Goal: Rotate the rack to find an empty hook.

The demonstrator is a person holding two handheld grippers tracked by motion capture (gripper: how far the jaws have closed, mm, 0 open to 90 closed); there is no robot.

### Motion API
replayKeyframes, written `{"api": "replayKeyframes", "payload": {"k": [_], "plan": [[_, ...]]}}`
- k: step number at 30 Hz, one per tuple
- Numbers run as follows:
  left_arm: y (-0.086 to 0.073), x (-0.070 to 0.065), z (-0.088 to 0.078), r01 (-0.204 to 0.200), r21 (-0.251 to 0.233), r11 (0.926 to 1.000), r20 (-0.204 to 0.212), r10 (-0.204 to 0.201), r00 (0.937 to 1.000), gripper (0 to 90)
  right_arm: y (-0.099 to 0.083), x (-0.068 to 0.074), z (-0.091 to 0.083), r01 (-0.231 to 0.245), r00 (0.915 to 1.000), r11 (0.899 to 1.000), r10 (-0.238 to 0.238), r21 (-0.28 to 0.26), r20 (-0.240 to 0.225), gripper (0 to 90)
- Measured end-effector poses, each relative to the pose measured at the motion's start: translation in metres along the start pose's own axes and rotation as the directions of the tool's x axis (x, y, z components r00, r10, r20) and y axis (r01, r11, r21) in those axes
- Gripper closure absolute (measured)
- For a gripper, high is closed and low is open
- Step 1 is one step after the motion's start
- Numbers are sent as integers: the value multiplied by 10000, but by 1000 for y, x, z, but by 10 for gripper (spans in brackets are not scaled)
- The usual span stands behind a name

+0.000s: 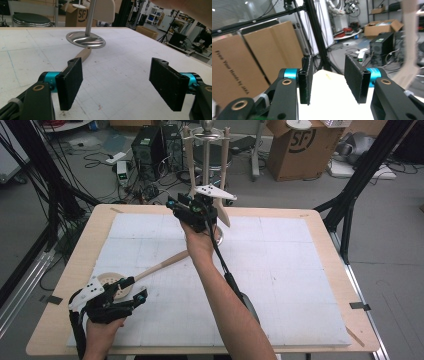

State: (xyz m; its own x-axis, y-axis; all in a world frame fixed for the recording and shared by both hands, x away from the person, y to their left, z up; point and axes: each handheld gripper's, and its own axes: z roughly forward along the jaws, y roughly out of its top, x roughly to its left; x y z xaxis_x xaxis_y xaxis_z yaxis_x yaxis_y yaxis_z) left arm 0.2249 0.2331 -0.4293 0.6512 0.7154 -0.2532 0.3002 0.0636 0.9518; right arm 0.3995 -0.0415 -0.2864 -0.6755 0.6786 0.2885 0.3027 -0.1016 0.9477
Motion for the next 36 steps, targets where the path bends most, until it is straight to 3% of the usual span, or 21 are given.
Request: {"api": "replayKeyframes", "payload": {"k": [10,18,21,27,31,36], "plan": [[0,-2,0,-58,3,10000,-8,58,10000,276,-32,-2,8,-463,9984,9942,492,976,-282,558],[1,-2,2,-109,58,9999,12,108,9999,276,-46,-13,-8,-570,9982,9897,590,1312,-114,505],[1,-3,2,-172,112,9998,25,172,9998,276,-50,-19,-18,-545,9983,9861,571,1571,-118,429],[0,-5,5,-279,212,9994,65,277,9996,275,-60,-31,-42,-429,9991,9823,412,1824,133,362],[0,-7,7,-373,344,9987,32,373,9993,275,-62,-43,-66,-219,9989,9822,138,1865,444,330],[0,-9,8,-411,411,9983,-21,412,9991,275,-71,-59,-101,-249,9976,9828,126,1832,681,311]]}}
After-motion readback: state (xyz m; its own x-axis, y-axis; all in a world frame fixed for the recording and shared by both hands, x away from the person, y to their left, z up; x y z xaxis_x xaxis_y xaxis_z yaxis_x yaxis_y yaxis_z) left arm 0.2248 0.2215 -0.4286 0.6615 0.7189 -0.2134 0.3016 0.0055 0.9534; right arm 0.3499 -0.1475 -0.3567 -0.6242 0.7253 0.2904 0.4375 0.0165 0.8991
